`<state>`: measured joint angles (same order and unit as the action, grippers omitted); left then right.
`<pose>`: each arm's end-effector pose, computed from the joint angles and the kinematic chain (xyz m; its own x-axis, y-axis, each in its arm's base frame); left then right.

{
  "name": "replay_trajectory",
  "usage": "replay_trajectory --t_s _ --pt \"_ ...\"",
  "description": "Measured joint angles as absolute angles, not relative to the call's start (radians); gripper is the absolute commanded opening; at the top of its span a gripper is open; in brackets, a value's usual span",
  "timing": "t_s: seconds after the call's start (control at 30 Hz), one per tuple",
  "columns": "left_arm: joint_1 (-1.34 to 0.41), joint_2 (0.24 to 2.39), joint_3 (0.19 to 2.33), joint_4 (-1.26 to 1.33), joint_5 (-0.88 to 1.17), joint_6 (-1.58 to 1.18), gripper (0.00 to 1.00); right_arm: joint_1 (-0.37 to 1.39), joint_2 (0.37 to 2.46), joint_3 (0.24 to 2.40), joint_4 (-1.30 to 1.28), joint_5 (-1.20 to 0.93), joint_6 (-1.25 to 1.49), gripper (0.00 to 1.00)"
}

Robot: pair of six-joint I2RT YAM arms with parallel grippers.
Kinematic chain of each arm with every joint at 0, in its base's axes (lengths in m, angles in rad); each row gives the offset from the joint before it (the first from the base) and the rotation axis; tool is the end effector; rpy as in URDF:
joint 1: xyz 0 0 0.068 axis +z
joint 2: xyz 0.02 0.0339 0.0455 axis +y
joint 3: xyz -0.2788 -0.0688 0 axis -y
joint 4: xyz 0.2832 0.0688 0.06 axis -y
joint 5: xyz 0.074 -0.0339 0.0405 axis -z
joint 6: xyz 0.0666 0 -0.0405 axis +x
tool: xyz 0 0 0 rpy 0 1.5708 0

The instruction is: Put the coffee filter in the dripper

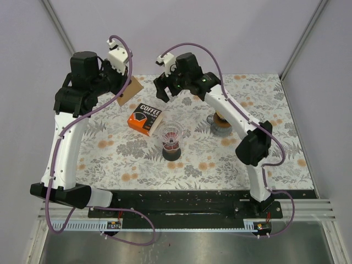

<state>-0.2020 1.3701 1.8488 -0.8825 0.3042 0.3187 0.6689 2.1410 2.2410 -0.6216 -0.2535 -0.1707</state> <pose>0.3042 -0.0827 0.5164 -0.2210 0.3504 -0.9101 0.5586 0.8104 0.1764 0.4339 0.3643 0.3672 -0.2543 -0.4106 -0.8756 -0.8261 0.5630 -0.0241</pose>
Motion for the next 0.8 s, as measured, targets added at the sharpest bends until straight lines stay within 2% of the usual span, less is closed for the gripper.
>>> replay_trajectory --t_s 0.27,0.5,0.53,0.6,0.67,0.7,0.73,0.8 --pt "-0.206 1.37 1.849 -0.921 0.465 0.316 0.0 0.662 1.871 2.02 -0.611 -0.501 -0.316 0.95" --pt "-0.227 1.37 1.853 -1.0 0.634 0.323 0.0 0.672 1.814 1.944 -0.541 -0.708 -0.297 0.84" --pt "-0.23 1.37 1.853 -1.004 0.651 0.323 0.0 0.674 1.816 1.944 -0.537 -0.726 -0.286 0.79" --pt "-0.236 1.37 1.855 -1.011 0.678 0.323 0.0 0.68 1.82 1.944 -0.522 -0.752 -0.269 0.59" --pt "-0.238 1.37 1.857 -1.015 0.7 0.323 0.0 0.686 1.826 1.945 -0.515 -0.777 -0.255 0.27" --pt "-0.24 1.37 1.857 -1.018 0.709 0.324 0.0 0.688 1.829 1.945 -0.513 -0.789 -0.251 0.17" --pt "-0.241 1.37 1.857 -1.021 0.715 0.325 0.0 0.689 1.833 1.945 -0.513 -0.802 -0.247 0.08" --pt "-0.241 1.37 1.857 -1.031 0.723 0.332 0.0 0.69 1.836 1.943 -0.517 -0.818 -0.244 0.0"
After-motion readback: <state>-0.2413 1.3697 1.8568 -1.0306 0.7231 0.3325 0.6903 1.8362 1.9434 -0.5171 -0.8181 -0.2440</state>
